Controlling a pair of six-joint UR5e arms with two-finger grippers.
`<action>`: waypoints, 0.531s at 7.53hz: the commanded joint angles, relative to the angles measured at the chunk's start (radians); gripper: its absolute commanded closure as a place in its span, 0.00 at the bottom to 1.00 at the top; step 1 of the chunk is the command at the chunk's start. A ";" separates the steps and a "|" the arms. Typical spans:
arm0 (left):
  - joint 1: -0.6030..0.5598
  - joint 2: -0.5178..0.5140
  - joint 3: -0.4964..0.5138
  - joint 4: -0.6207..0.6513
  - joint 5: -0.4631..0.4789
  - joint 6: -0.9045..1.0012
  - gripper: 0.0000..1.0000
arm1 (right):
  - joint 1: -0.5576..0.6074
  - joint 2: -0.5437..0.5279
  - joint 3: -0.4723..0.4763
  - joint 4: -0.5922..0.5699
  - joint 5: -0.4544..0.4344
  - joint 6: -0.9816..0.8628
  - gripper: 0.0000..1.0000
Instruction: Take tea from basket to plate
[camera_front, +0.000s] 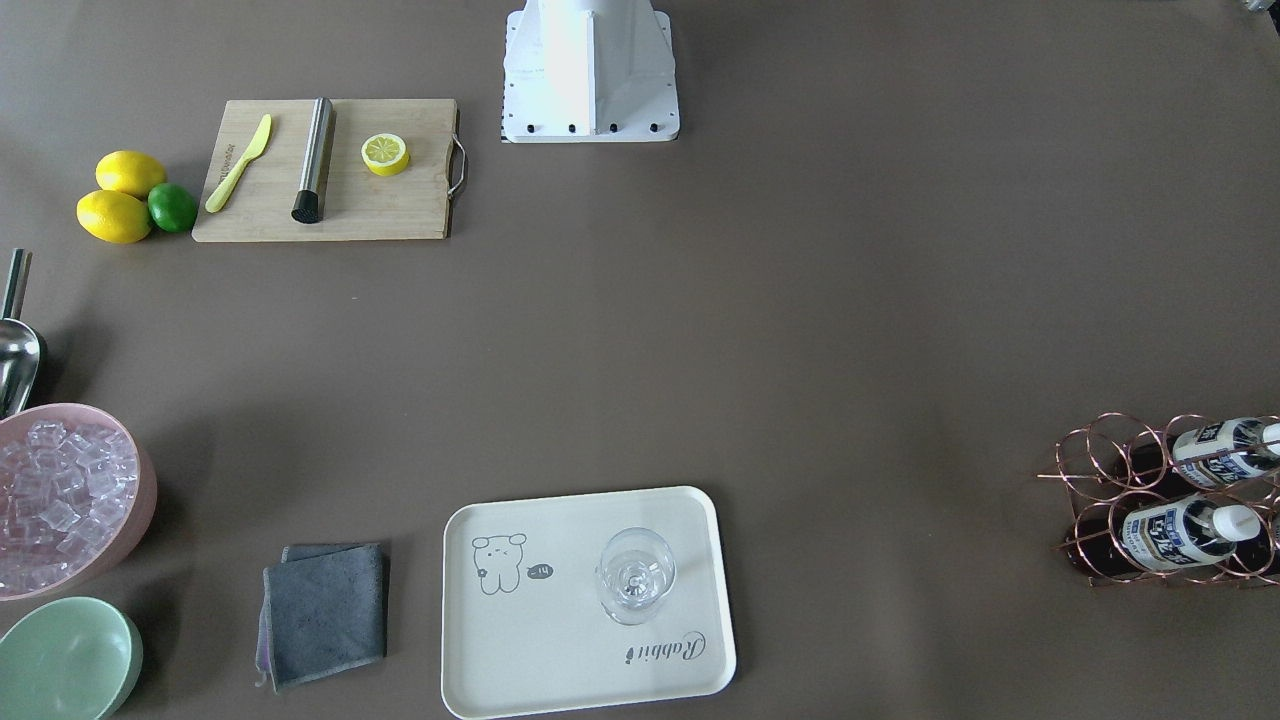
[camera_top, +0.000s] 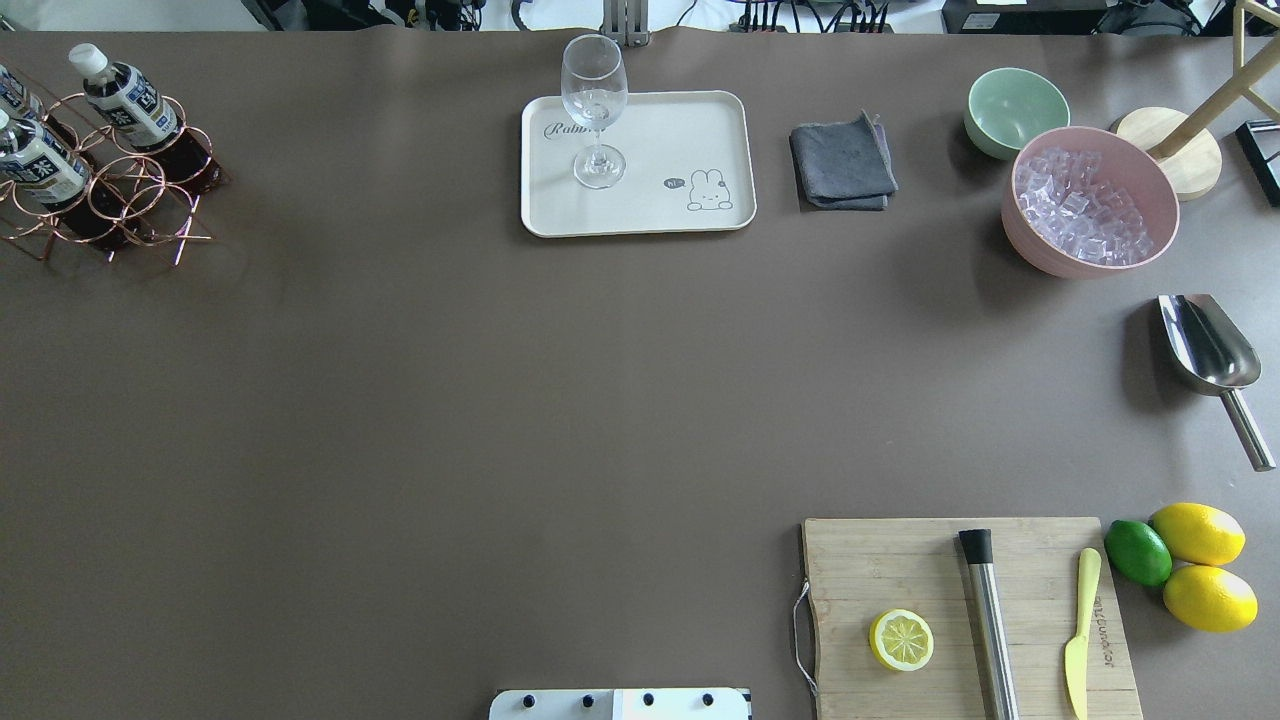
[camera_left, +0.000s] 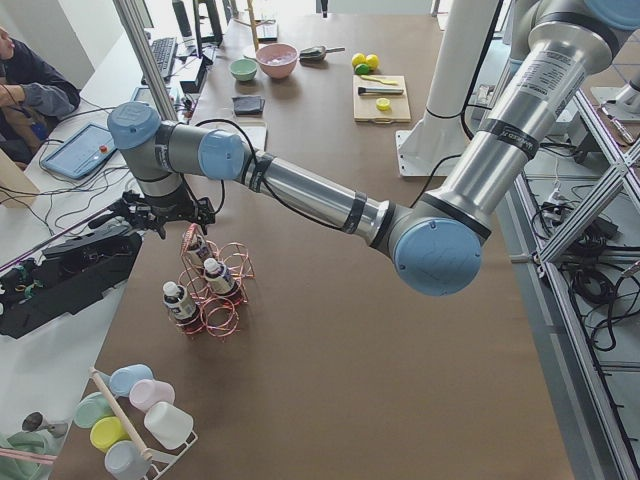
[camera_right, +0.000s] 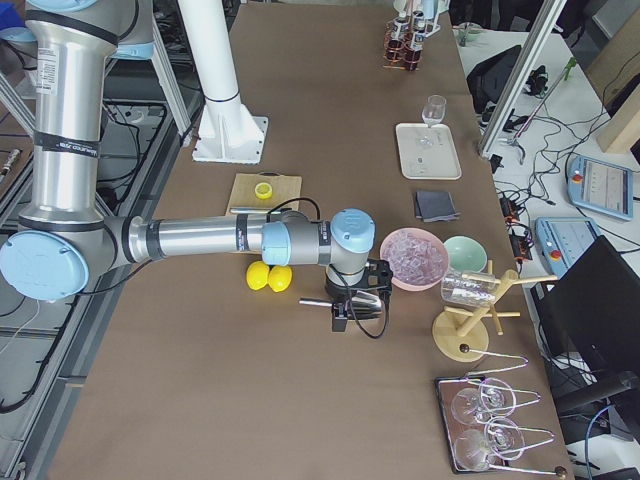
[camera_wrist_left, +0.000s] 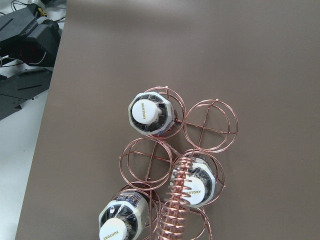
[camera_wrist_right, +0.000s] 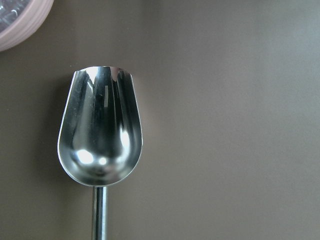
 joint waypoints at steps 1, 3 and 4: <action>0.008 0.007 0.018 -0.043 0.000 -0.003 0.05 | -0.045 0.001 0.007 -0.006 0.000 0.004 0.00; 0.020 0.007 0.018 -0.043 0.000 -0.003 0.13 | 0.028 0.000 0.004 -0.006 -0.001 0.005 0.00; 0.028 0.007 0.021 -0.043 0.000 -0.003 0.19 | 0.047 -0.002 0.003 -0.006 -0.001 0.005 0.00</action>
